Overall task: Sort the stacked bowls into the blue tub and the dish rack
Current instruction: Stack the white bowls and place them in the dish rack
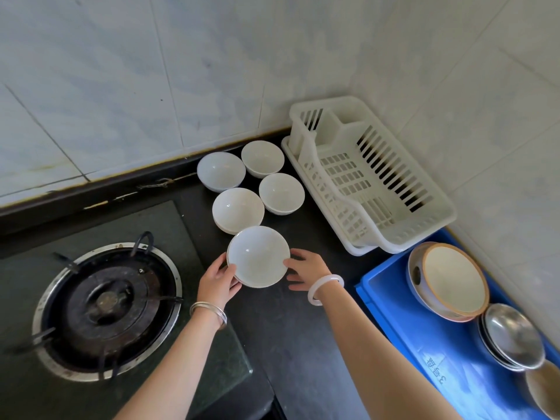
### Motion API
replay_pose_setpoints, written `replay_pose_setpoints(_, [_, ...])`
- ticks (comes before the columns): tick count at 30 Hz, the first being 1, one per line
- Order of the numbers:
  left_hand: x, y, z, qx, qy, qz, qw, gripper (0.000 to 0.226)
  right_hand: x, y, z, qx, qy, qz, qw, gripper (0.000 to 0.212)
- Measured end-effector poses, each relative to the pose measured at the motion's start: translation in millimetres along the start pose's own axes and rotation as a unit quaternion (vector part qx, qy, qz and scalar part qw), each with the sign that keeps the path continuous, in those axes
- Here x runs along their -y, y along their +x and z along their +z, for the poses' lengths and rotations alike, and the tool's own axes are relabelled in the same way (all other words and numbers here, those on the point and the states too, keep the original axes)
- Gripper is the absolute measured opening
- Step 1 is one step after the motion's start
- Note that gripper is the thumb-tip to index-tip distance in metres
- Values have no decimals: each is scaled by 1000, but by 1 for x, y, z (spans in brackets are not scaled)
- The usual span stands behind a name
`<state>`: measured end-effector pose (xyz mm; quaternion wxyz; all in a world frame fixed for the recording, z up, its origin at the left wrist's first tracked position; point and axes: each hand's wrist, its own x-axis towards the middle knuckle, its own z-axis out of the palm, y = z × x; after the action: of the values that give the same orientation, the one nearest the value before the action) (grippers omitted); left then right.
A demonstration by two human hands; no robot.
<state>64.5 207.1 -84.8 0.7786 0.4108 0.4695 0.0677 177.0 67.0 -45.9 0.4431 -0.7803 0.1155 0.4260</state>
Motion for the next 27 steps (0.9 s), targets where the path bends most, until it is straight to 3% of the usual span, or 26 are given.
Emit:
replay_pose_setpoints(4, [-1, -4, 2, -8, -9, -7, 1000, 37, -8, 5, 0, 75, 121, 1, 990, 36])
replay_pose_setpoints(10, [-12, -11, 7, -26, 19, 26, 999, 34, -5, -1, -7, 53, 126, -62, 989, 29])
replay_pose_setpoints(14, [-39, -20, 32, 9, 36, 72, 997, 28, 17, -15, -35, 36, 151, -109, 982, 25])
replay_pose_setpoints(19, [-91, -19, 100, 76, 55, 102, 990, 20, 66, -25, -88, -18, 172, -177, 969, 26])
replay_pose_setpoints(23, [-126, -7, 173, 129, 65, 120, 982, 17, 106, -15, -140, -71, 203, -183, 959, 13])
replay_pose_setpoints(27, [-145, 16, 245, 165, 92, 119, 975, 32, 138, 11, -188, -102, 249, -166, 949, 14])
